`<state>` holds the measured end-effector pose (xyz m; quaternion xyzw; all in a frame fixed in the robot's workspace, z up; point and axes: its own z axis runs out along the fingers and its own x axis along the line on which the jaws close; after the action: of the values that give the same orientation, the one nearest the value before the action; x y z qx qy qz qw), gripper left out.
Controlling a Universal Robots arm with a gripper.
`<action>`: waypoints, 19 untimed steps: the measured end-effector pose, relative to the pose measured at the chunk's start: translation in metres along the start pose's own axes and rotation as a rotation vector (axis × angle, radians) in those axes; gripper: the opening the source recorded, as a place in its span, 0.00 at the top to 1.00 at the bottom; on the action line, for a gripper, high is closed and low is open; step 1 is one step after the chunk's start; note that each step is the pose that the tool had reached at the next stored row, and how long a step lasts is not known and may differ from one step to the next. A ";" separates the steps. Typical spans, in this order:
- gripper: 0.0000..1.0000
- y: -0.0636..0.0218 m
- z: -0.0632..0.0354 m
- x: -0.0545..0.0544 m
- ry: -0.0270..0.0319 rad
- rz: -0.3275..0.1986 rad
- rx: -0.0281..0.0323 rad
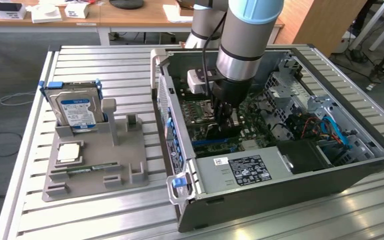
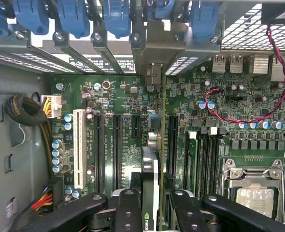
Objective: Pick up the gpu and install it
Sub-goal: 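Insert the gpu into the slot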
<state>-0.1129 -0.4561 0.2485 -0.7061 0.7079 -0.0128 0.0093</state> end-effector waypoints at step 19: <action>0.73 0.0007 0.0010 0.000 0.0003 0.000 -0.0002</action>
<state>-0.1136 -0.4562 0.2475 -0.7061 0.7079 -0.0129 0.0091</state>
